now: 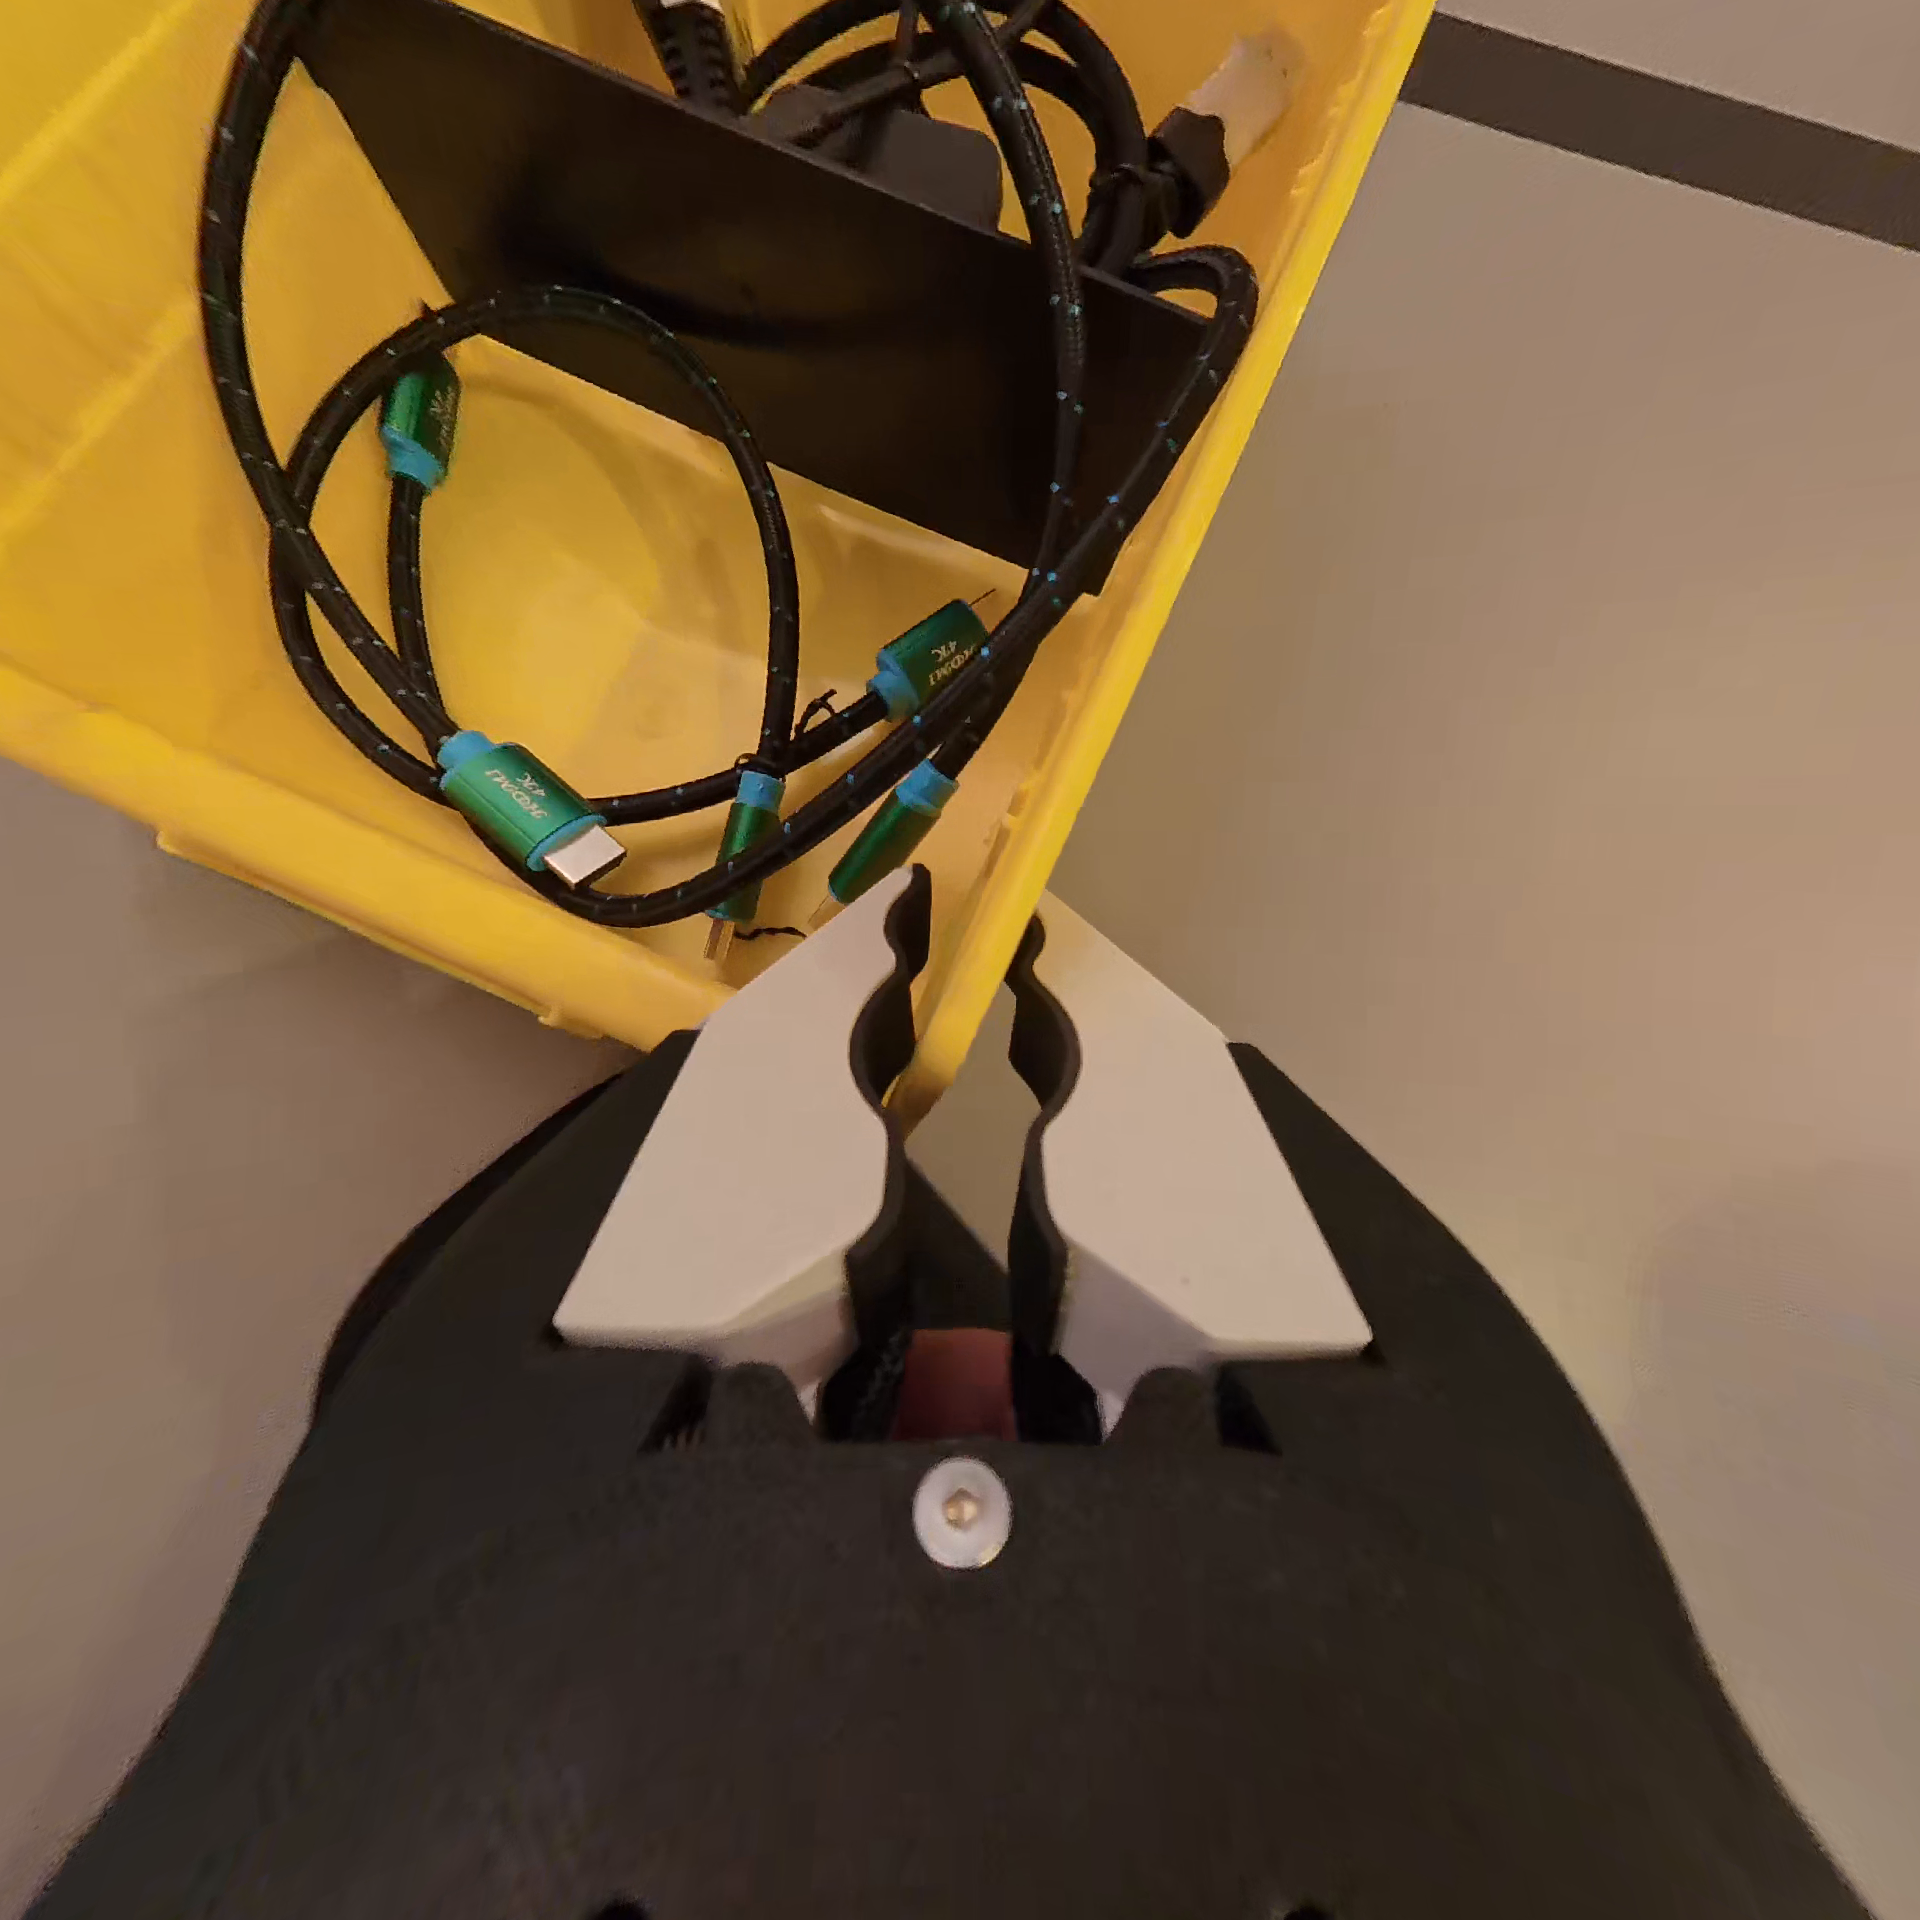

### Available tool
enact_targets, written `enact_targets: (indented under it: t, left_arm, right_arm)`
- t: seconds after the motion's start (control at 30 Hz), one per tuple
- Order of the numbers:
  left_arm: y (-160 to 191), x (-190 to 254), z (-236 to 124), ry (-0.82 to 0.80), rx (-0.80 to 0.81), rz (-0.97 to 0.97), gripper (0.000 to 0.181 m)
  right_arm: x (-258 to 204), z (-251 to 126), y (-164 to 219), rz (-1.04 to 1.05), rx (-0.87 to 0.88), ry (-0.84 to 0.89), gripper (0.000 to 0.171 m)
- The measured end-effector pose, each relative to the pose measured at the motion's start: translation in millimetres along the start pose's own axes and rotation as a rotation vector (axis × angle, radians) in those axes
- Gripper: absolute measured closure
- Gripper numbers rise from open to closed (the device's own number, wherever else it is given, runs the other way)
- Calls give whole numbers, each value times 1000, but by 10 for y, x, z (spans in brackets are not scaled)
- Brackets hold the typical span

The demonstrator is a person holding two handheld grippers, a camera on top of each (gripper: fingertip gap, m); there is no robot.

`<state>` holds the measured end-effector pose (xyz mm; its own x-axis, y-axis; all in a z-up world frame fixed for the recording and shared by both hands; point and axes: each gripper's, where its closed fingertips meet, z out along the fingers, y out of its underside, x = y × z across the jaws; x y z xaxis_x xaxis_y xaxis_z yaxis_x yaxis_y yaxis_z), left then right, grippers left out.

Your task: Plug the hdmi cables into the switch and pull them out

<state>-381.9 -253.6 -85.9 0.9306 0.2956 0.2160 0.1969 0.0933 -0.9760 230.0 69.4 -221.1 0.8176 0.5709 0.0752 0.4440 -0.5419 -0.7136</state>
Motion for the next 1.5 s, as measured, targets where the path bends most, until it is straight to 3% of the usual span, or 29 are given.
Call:
enact_targets:
  t: [0.23, 0.53, 0.7, 1.1, 1.33, 1.47, 1.5]
  left_arm:
    - [11, 44, -258, -2, 35, 4, 177]
    - [18, -27, -498, -9, 65, -39, 177]
    - [-9, -34, -610, -6, 81, -43, 177]
    - [-99, -285, -883, -63, 182, -104, 178]
    - [-123, -438, -989, -103, 198, -87, 178]
    - [-134, -509, -1015, -116, 207, -91, 178]
    - [-133, -521, -1018, -115, 207, -94, 178]
  right_arm:
    - [-314, -95, 49, 13, 14, 18, 159]
    - [-648, -245, 143, 8, 28, 8, 169]
    - [-1170, -150, 37, -69, 40, -49, 168]
    - [-2682, 365, -635, -148, 116, -285, 165]
    - [-3712, 573, -1087, -25, 154, -481, 144]
    - [-4182, 589, -1145, -51, 153, -542, 116]
    - [-4312, 562, -1103, -82, 137, -586, 116]
